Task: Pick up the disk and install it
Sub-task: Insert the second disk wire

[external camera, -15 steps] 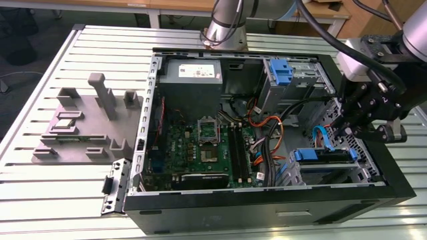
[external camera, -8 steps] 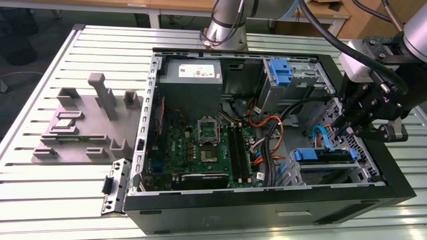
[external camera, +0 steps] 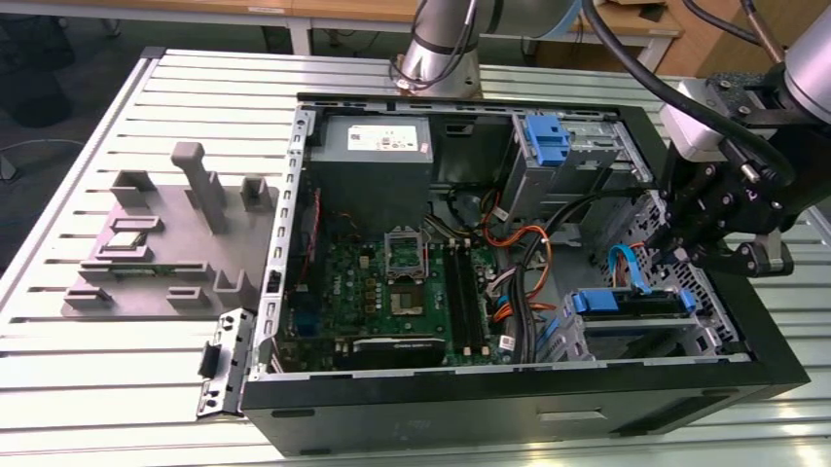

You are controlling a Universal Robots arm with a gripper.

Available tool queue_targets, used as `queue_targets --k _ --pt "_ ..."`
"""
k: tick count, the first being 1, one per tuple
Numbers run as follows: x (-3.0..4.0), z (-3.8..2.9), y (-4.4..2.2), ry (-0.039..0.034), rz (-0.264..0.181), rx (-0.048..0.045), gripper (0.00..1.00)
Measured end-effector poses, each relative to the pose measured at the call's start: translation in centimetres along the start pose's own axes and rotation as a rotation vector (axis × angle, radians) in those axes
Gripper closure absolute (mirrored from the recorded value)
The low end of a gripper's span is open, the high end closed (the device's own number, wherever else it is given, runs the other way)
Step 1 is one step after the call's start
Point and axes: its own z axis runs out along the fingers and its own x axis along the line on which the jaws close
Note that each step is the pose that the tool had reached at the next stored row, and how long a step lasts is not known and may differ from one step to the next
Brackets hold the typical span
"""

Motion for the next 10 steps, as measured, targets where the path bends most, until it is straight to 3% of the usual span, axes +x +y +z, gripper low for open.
queue_targets --k 8,10 --pt "-0.16 0.43 -0.22 0.0002 -0.007 -0.0007 0.76" --pt "-0.17 0.43 -0.53 0.0004 -0.007 -0.0033 0.76"
